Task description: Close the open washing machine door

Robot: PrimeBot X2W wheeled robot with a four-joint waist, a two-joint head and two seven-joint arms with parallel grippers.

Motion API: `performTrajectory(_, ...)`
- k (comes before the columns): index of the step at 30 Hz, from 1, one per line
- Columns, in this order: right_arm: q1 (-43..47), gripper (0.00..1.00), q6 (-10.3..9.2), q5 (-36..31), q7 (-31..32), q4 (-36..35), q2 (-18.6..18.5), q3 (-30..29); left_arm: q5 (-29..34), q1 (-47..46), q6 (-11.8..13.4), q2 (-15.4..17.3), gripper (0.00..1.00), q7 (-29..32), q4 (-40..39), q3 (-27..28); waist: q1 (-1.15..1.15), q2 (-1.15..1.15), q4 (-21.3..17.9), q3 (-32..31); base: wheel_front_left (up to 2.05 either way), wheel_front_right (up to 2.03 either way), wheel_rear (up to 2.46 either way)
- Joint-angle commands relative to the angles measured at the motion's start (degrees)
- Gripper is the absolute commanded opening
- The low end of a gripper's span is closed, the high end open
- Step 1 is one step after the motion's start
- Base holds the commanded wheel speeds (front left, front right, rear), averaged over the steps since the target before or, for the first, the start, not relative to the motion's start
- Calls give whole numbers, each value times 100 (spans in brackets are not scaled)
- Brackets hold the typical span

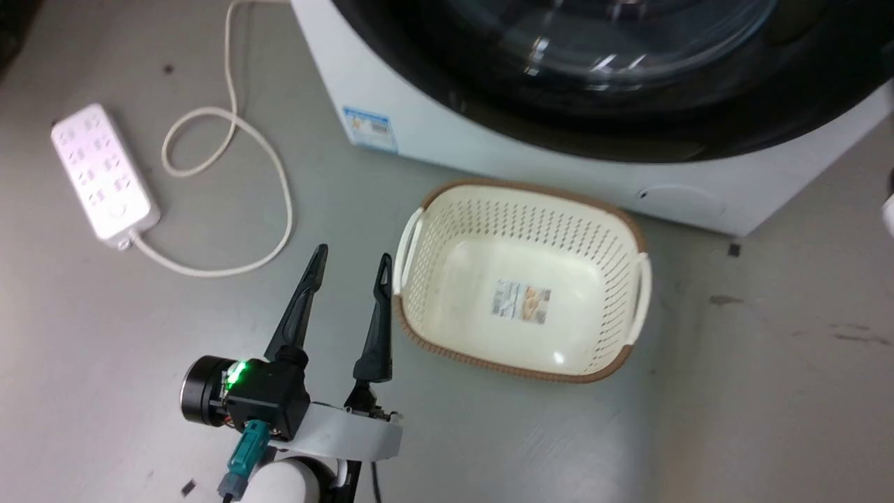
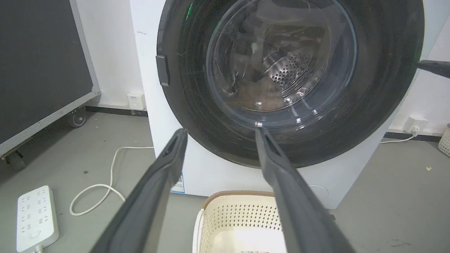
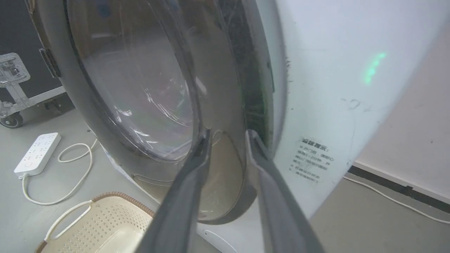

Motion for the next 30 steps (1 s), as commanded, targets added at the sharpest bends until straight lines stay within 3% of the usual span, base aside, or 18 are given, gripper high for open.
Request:
performTrajectory(1,302,100,-8,-52,-64,-105,6,108,87,7,-52,22,100,-25,78,52,0,0,-236,-305,0,0,0)
performTrajectory(6,1162,100,-8,-222,-88,-762,188,-300,53,173,-144,26,100,-25,244,317,0,0,-623,-868,0,0,0)
performTrajectory(11,2303,100,-8,-1121,-89,-1714,478,-743,-20,490,-211,33,100,-25,372,643,0,0,-1066,-1405,0,0,0)
performTrajectory(15,2958,100,-8,-1455,-90,-2157,906,-1307,-101,690,-233,28,100,-25,424,830,0,0,-1261,-1665,0,0,0)
performTrajectory(16,3394,100,-8,-1739,-90,-2463,1171,-1637,-137,814,-237,24,100,-25,465,927,0,0,-1366,-1797,0,0,0)
performTrajectory(17,3394,100,-8,-1739,-90,-2463,1171,-1637,-137,814,-237,24,100,-25,465,927,0,0,-1366,-1797,0,0,0)
performTrajectory(18,3778,100,-8,-1985,-90,-2718,1469,-1928,-155,914,-257,21,100,-25,489,1005,0,0,-1451,-1912,0,0,0)
performTrajectory(20,3962,100,-8,-2091,-90,-2842,1622,-2074,-158,959,-272,20,100,-25,490,1034,0,0,-1477,-1940,0,0,0)
performTrajectory(21,4293,100,-8,-2300,-90,-3080,1905,-2336,-126,1019,-302,18,100,-25,507,1053,0,0,-1502,-1969,0,0,0)
performTrajectory(22,4293,100,-8,-2300,-90,-3080,1905,-2336,-126,1019,-302,18,100,-25,507,1053,0,0,-1502,-1969,0,0,0)
performTrajectory(26,4815,100,-8,-2586,-90,-3388,2492,-2789,55,1077,-313,17,100,-25,595,1033,0,0,-1507,-2010,0,0,0)
performTrajectory(30,5124,100,-8,-2939,-90,-3448,2748,-2768,25,1176,-269,11,100,-25,732,1043,0,0,-1495,-2042,0,0,0)
